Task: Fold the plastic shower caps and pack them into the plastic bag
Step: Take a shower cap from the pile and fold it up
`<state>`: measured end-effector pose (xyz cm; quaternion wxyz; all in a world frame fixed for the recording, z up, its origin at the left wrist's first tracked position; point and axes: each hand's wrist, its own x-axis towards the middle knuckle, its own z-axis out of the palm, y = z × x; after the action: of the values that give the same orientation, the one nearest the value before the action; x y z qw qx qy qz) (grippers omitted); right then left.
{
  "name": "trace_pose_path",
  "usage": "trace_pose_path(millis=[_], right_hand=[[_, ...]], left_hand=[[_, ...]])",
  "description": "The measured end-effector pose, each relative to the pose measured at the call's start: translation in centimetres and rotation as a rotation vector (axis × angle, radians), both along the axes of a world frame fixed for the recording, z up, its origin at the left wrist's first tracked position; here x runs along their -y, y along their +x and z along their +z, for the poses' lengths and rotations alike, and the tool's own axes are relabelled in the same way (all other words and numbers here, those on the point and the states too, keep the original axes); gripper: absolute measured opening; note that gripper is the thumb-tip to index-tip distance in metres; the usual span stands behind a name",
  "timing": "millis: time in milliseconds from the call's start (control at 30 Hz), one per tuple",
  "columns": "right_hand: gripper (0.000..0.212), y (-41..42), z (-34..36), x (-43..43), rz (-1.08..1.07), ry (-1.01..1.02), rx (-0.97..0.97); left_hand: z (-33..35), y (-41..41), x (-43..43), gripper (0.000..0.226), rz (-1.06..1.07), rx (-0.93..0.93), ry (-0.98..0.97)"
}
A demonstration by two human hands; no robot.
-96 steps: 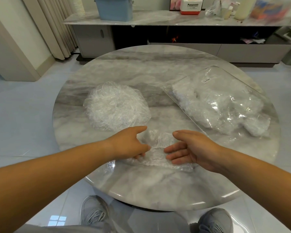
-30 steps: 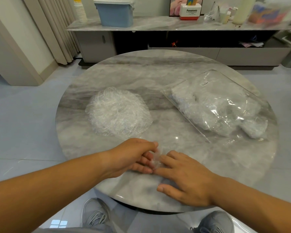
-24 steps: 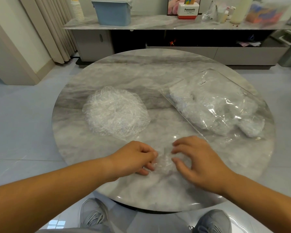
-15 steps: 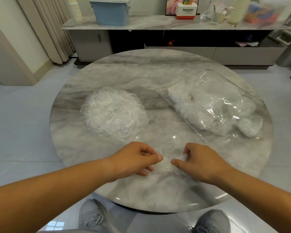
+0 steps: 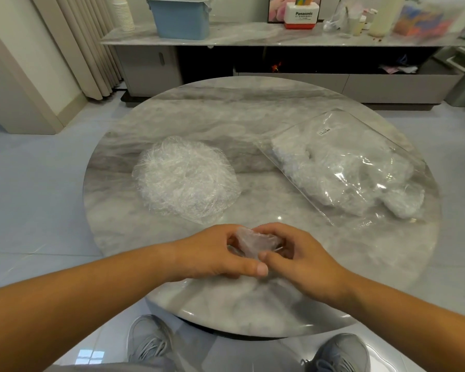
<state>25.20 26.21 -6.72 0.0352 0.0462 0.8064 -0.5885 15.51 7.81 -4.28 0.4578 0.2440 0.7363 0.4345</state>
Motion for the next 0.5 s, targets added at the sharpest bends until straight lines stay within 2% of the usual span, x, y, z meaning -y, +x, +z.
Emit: trace_pose_path(millis=[33, 100, 167, 233, 333, 500], right_hand=[[0.037, 0.3, 0.0, 0.0, 0.031, -0.03, 0.022], [0.047, 0.9, -0.2, -0.4, 0.142, 0.022, 0.042], [0.052, 1.3, -0.2, -0.6, 0.276, 0.274, 0.001], [0.055, 1.4, -0.6, -0.7, 0.371, 0.517, -0.136], [0.059, 1.4, -1.5, -0.8, 0.501, 0.737, -0.242], [0.059, 1.3, -1.6, -0.6, 0.495, 0.871, -0.268]], left_hand=[[0.0, -0.1, 0.1, 0.064, -0.016, 0.0, 0.005], [-0.3, -0.4, 0.4, 0.093, 0.018, 0.032, -0.018], [-0.5, -0.8, 0.7, 0.107, 0.055, 0.039, -0.03], [-0.4, -1.0, 0.8, 0.102, 0.078, 0.036, -0.022], [-0.2, -1.0, 0.6, 0.09, 0.171, 0.186, 0.05], [0.4, -1.6, 0.6, 0.065, 0.277, 0.265, 0.084]])
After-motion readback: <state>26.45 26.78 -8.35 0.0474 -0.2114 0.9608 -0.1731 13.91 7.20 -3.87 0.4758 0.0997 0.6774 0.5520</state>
